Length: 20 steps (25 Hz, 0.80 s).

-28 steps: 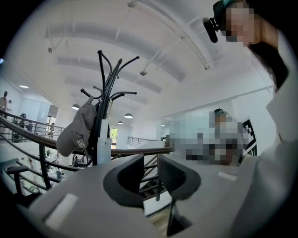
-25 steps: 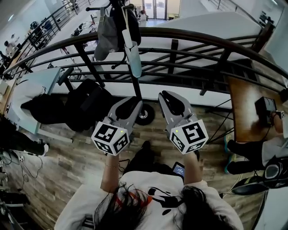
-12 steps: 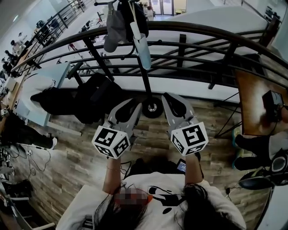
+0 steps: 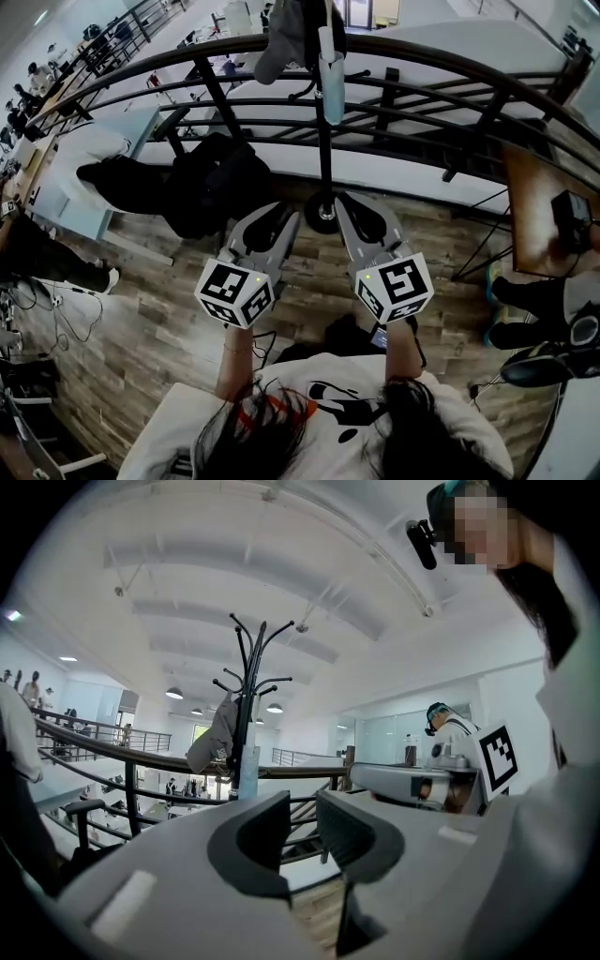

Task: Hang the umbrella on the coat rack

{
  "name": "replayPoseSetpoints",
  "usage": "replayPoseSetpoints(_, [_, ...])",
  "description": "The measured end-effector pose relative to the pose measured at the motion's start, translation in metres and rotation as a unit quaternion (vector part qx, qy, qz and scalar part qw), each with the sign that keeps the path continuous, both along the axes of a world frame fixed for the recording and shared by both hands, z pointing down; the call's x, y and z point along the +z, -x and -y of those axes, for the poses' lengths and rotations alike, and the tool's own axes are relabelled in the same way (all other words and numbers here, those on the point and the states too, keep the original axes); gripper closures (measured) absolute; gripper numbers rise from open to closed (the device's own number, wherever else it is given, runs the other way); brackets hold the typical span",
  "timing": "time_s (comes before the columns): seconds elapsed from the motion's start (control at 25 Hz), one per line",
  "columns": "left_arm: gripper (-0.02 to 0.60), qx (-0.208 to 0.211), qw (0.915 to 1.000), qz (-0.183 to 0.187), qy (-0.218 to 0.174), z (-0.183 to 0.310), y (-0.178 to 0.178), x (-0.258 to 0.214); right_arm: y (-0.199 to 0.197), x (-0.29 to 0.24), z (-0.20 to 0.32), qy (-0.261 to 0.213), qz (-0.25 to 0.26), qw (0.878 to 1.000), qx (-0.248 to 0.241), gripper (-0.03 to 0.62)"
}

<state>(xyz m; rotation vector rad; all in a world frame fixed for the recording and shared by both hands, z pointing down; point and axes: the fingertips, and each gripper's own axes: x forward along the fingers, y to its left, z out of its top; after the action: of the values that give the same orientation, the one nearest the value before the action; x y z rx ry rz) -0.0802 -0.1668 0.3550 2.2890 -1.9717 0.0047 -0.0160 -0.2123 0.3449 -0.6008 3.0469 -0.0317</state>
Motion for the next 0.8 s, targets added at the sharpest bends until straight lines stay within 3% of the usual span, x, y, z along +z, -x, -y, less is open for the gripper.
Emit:
replayPoseSetpoints(0.48, [0.5,0.031,0.9994,-0.012,0.01,-0.11,0.038,0.022,0.048,0.021,-0.116,0.019,-0.034,0.999,0.007,0.58])
replayPoseSetpoints(0.8, [0.5,0.081,0.9966,-0.014,0.011,-0.146,0.019,0.035,0.037,0.039,-0.161,0.03,-0.058,0.998,0.028,0.58])
